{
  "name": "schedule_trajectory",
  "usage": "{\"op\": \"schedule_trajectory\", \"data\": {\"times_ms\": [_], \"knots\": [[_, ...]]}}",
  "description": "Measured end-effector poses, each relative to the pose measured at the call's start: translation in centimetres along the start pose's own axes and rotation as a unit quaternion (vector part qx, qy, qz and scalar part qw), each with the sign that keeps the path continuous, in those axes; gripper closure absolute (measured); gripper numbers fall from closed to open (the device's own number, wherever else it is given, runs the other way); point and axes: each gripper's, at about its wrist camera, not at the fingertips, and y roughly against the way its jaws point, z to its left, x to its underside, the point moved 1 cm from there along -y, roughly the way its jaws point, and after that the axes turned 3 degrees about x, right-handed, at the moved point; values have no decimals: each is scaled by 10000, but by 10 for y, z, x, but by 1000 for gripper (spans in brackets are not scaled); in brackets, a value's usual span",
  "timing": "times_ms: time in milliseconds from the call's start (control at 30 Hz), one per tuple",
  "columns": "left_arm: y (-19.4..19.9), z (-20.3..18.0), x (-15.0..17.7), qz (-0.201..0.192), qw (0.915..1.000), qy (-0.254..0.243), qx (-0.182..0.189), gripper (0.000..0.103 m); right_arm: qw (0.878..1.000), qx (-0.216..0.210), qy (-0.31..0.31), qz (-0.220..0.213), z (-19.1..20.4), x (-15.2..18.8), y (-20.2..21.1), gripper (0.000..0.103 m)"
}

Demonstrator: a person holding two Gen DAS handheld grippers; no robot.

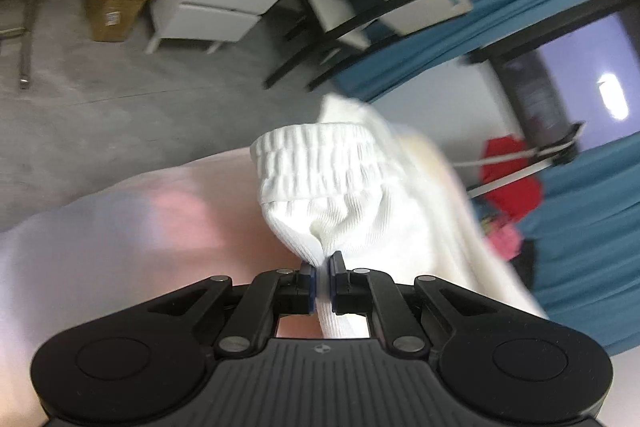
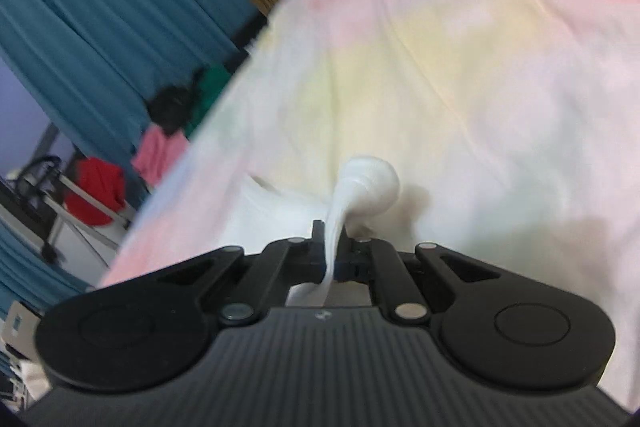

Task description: Fold clothes

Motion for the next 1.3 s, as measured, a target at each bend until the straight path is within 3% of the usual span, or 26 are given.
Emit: {"op": "schedule_trajectory", "data": {"times_ms": [100, 200, 300, 333, 367, 400, 433, 467, 567, 667, 867, 1000, 1067, 1167, 1300], "knots": [[-13, 8, 7, 148, 9986, -302, -410, 93, 9997, 77, 142, 177, -9, 9, -11, 97], [-12, -1, 16, 104, 9951, -783, -590, 89, 9995, 70, 179, 245, -8, 11, -10, 94], [-5, -20, 28, 167, 9872, -1393, -754, 63, 9990, 45, 338, 306, 2, 8, -3, 92], [-2, -27, 33, 193, 9837, -1593, -808, 48, 9987, 71, 405, 316, 5, 7, 0, 86], [2, -36, 38, 181, 9800, -1793, -840, 38, 9983, 131, 490, 280, 9, 6, 5, 72], [7, -45, 44, 156, 9760, -1994, -867, 34, 9980, 167, 577, 201, 13, 5, 12, 62], [12, -55, 50, 132, 9715, -2193, -893, 25, 9977, 155, 645, 102, 16, 4, 19, 43], [17, -65, 56, 108, 9666, -2392, -918, 17, 9974, 134, 706, -22, 20, 1, 27, 31], [33, -94, 74, -189, 9537, -2898, -783, 14, 9924, 127, 1108, -512, 40, -3, 55, 27], [50, -126, 94, -604, 9396, -3318, -581, 12, 9849, -64, 1569, -727, 65, -4, 81, 27], [69, -192, 151, -1116, 9104, -3984, 22, 9, 9525, -865, 2817, -770, 143, 24, 133, 28], [69, -228, 189, -1225, 8919, -4339, 365, 9, 9345, -1460, 3169, -705, 193, 49, 164, 28], [64, -237, 209, -1400, 8778, -4561, 420, 8, 9301, -1773, 3171, -544, 210, 64, 171, 28], [50, -236, 233, -1579, 8654, -4727, 516, 6, 9216, -2119, 3220, -456, 220, 89, 171, 28], [25, -214, 243, -1565, 8581, -4846, 658, 6, 9047, -2333, 3522, -548, 221, 123, 163, 28]]}}
